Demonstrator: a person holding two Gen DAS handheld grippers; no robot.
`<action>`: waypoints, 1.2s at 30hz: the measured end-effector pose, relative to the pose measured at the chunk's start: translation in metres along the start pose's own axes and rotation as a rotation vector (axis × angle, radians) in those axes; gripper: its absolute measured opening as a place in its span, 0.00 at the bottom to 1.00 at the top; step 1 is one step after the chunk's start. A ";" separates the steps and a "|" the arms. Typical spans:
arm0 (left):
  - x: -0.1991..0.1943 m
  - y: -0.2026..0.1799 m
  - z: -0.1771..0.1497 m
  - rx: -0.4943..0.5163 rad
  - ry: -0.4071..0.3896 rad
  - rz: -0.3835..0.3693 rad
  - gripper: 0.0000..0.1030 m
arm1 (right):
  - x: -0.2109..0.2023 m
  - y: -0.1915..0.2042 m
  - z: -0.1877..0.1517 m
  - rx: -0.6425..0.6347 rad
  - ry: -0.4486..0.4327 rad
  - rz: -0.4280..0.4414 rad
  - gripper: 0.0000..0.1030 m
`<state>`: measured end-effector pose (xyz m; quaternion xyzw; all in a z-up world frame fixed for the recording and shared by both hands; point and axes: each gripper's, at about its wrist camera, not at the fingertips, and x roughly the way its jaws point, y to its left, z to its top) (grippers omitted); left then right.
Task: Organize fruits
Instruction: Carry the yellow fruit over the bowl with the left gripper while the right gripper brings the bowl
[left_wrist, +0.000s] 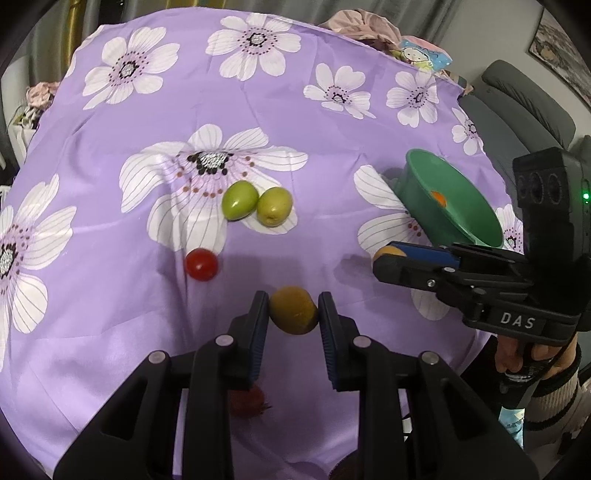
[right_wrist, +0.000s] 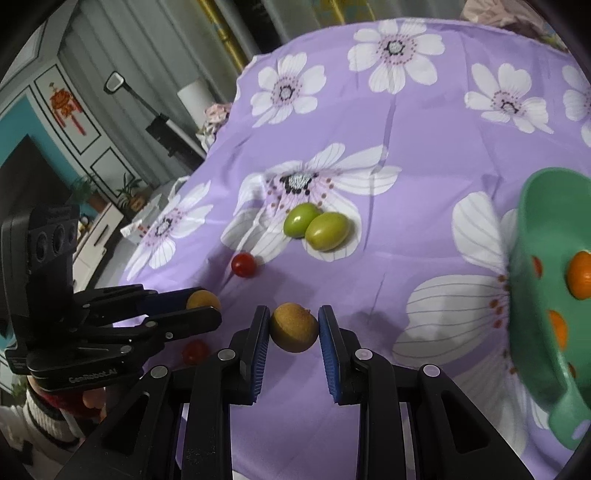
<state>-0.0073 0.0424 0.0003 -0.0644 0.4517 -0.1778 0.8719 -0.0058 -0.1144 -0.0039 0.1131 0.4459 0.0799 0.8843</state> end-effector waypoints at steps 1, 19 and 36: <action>0.000 -0.003 0.001 0.006 -0.001 0.001 0.26 | -0.003 -0.001 0.000 0.001 -0.009 0.000 0.28; 0.016 -0.081 0.050 0.186 -0.042 -0.070 0.26 | -0.077 -0.054 -0.009 0.114 -0.207 -0.096 0.28; 0.069 -0.157 0.089 0.313 -0.031 -0.220 0.26 | -0.114 -0.112 -0.032 0.225 -0.278 -0.261 0.28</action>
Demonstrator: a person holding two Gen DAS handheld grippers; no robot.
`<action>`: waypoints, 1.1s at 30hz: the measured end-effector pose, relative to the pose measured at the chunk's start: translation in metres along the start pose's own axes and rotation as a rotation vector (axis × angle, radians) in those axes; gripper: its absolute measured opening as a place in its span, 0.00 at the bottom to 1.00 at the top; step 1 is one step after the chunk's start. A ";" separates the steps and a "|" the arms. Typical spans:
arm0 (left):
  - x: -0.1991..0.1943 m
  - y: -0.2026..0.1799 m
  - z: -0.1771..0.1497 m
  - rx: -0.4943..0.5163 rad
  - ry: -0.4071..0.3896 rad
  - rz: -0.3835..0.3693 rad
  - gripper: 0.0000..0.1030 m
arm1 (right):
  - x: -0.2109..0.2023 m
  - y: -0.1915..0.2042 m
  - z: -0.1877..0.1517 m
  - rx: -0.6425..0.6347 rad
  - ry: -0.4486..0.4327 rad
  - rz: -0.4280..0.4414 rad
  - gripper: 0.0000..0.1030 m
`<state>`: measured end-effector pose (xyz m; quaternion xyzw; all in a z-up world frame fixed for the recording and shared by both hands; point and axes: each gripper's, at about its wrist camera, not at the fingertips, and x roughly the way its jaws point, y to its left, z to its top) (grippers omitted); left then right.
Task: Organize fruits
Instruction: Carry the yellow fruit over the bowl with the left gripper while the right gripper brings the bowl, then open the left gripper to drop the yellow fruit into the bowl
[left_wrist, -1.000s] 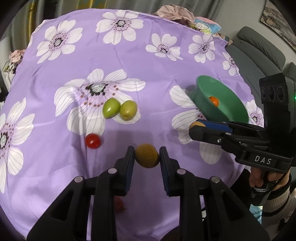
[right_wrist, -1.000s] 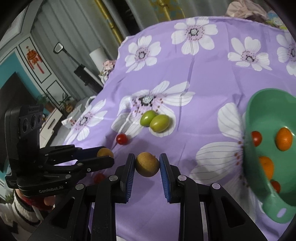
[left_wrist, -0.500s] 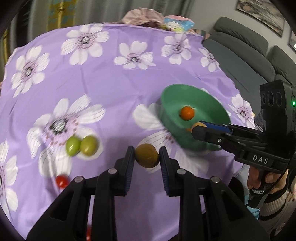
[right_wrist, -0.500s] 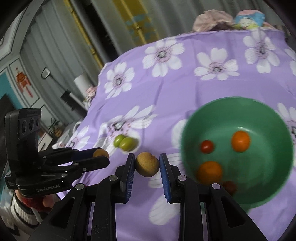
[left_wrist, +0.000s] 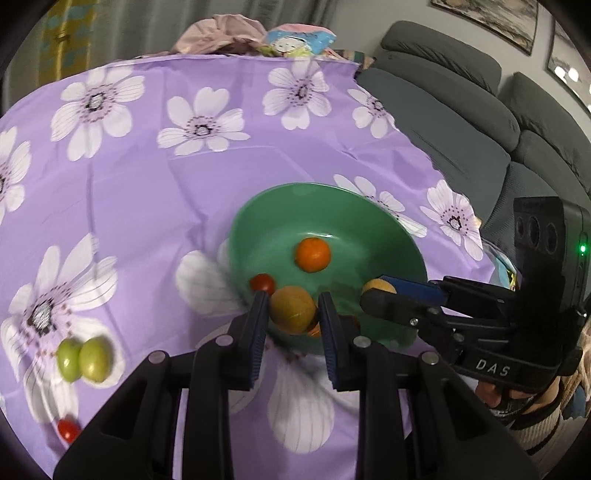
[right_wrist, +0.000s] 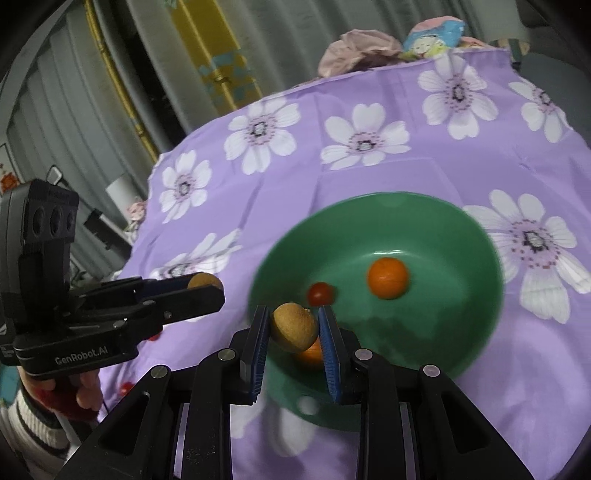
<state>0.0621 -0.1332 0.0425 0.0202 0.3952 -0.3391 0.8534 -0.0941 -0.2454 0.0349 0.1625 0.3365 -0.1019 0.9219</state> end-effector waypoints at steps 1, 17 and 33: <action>0.002 -0.002 0.001 0.009 0.001 0.000 0.26 | 0.000 -0.003 -0.001 0.004 -0.001 -0.007 0.28; 0.040 -0.009 0.002 0.054 0.069 0.053 0.26 | 0.002 -0.022 -0.007 0.033 0.009 -0.030 0.28; 0.010 0.000 -0.002 -0.003 0.021 0.052 0.42 | -0.008 -0.028 -0.003 0.087 -0.006 -0.016 0.31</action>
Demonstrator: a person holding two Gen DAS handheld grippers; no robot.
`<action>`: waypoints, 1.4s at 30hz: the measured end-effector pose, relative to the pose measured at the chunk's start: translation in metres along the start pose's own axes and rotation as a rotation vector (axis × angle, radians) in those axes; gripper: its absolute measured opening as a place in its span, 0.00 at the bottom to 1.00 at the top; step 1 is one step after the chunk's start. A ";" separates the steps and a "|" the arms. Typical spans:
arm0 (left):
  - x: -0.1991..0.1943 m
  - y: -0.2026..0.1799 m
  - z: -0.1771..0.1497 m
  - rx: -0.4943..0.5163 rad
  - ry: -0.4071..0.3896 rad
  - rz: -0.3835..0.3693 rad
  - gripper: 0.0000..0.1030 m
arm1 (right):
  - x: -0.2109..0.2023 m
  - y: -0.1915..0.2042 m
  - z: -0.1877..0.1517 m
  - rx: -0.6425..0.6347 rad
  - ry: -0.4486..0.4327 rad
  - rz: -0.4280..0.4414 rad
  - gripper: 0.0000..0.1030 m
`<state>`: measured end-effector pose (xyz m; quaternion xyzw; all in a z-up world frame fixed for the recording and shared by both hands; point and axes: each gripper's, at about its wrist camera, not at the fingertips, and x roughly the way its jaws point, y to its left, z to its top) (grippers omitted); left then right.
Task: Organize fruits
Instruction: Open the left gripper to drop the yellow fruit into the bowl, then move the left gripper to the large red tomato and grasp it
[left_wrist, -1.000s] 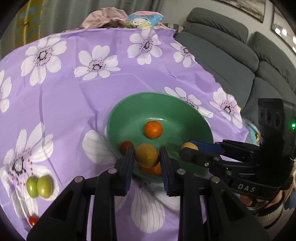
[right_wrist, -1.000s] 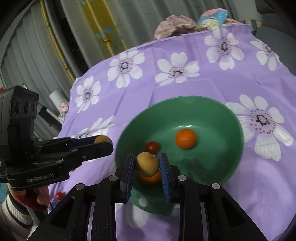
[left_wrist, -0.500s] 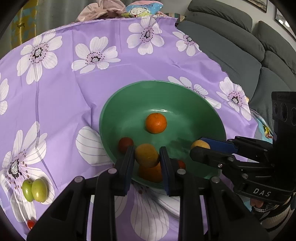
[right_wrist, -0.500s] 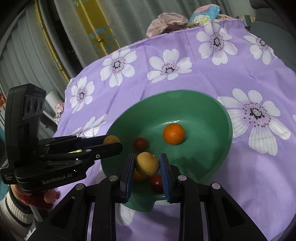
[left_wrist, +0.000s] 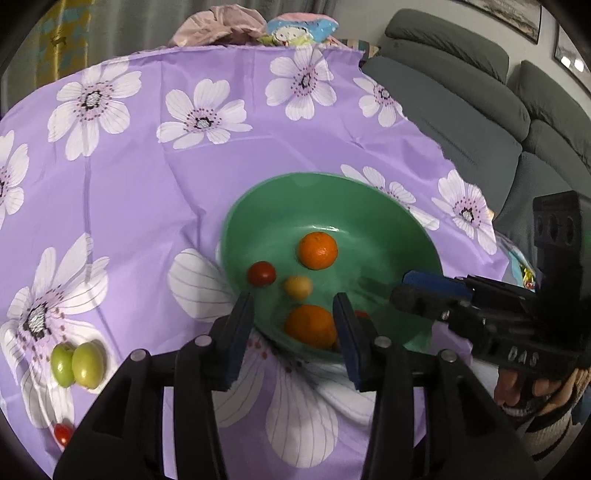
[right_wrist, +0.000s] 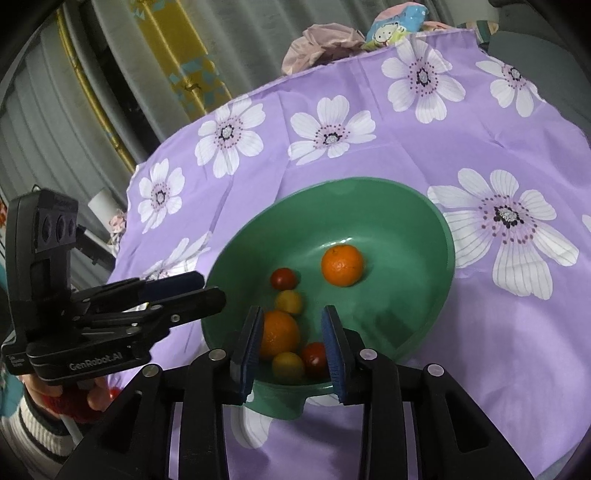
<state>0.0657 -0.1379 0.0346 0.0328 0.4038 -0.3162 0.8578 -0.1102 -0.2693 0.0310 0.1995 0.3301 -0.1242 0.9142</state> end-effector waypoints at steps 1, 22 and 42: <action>-0.004 0.002 -0.002 -0.003 -0.006 0.005 0.42 | -0.001 0.000 0.001 0.004 -0.006 0.003 0.31; -0.111 0.106 -0.115 -0.300 0.013 0.237 0.44 | 0.009 0.063 -0.002 -0.130 0.039 0.145 0.32; -0.097 0.116 -0.172 -0.320 0.187 0.231 0.37 | 0.049 0.130 -0.035 -0.282 0.213 0.230 0.32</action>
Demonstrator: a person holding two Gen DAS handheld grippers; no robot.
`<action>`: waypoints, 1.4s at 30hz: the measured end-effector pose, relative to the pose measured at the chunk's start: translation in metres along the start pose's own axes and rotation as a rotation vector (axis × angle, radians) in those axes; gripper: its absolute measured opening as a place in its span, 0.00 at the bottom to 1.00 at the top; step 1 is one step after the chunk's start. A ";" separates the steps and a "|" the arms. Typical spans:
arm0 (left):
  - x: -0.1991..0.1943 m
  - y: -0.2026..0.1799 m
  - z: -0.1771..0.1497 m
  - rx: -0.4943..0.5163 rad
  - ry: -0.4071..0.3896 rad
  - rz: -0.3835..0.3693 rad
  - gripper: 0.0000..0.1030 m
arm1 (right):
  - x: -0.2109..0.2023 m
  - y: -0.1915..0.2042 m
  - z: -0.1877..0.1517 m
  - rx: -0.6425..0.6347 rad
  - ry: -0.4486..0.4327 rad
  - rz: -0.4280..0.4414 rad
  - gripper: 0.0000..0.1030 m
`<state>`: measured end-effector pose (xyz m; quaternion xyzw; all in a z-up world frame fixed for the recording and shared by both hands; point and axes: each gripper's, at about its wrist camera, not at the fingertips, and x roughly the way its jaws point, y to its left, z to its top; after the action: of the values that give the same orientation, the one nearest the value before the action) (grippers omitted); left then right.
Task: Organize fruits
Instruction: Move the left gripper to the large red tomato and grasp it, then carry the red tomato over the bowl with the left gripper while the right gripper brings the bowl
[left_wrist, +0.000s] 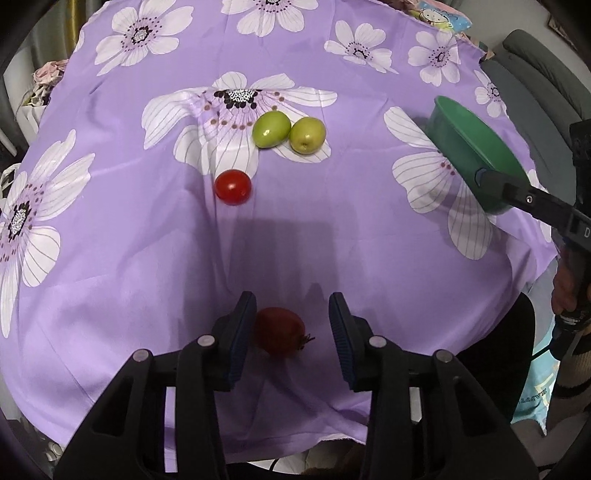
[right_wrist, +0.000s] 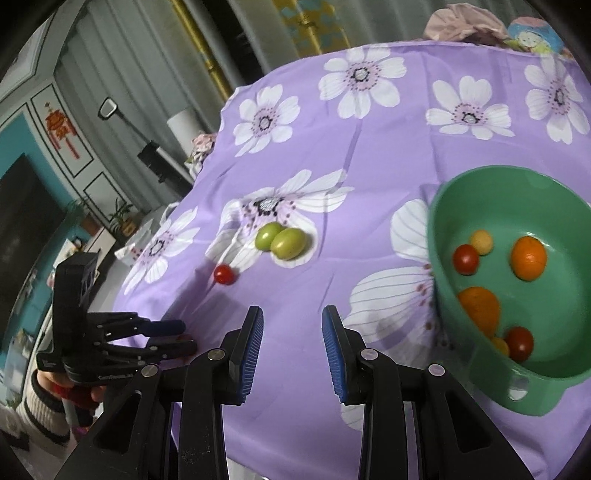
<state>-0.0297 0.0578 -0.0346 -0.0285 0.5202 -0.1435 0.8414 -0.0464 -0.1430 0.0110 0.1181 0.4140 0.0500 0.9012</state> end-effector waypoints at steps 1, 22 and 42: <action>0.001 0.001 -0.001 -0.002 0.005 0.002 0.35 | 0.001 0.001 0.000 -0.002 0.003 0.002 0.32; -0.017 0.012 0.011 -0.049 -0.104 -0.079 0.27 | 0.050 0.030 0.011 -0.077 0.109 0.059 0.32; -0.021 0.040 0.017 -0.073 -0.142 -0.091 0.28 | 0.153 0.078 0.044 -0.176 0.268 0.138 0.32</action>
<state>-0.0152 0.1003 -0.0170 -0.0928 0.4621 -0.1603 0.8673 0.0872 -0.0466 -0.0536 0.0593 0.5154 0.1633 0.8391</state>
